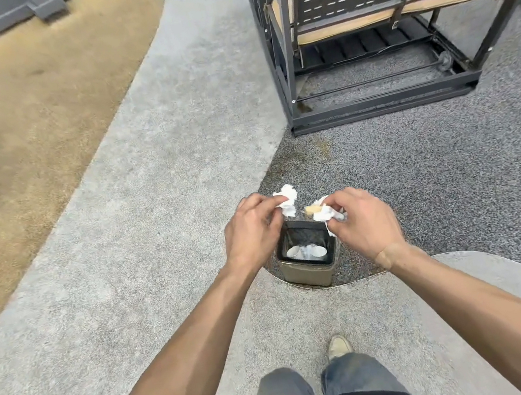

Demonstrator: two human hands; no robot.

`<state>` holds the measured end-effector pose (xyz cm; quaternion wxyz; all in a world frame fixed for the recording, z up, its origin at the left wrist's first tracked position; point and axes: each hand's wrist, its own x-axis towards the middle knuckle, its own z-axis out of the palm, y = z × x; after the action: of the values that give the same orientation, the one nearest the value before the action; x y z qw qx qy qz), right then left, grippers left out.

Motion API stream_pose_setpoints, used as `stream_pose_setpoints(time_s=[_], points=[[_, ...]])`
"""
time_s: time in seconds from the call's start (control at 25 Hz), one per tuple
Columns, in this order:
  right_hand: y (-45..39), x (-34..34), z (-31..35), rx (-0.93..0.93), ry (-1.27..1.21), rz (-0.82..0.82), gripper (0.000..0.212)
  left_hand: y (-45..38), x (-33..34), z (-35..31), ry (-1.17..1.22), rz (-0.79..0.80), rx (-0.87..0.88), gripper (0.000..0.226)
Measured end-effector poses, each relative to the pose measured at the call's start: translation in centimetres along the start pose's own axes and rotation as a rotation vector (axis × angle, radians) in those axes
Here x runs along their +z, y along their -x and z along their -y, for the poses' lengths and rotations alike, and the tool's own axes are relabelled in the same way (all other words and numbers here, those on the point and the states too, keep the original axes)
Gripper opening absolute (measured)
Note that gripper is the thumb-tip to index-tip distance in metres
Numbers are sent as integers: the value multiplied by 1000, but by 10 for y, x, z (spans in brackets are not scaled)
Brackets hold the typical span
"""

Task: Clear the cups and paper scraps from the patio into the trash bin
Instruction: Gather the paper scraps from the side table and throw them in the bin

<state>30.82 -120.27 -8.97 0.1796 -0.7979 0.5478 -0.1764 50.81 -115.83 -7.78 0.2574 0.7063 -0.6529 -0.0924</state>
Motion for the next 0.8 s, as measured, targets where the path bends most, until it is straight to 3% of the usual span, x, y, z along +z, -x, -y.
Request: stream_pose_setpoints(time_s=[0.48,0.8], points=[[-162,30,-5,82,55,15,20,-162,27,59,72,88,56,25],[-224,47,-10,175,99,-10,22,-241,52,94,92,180,101,26]])
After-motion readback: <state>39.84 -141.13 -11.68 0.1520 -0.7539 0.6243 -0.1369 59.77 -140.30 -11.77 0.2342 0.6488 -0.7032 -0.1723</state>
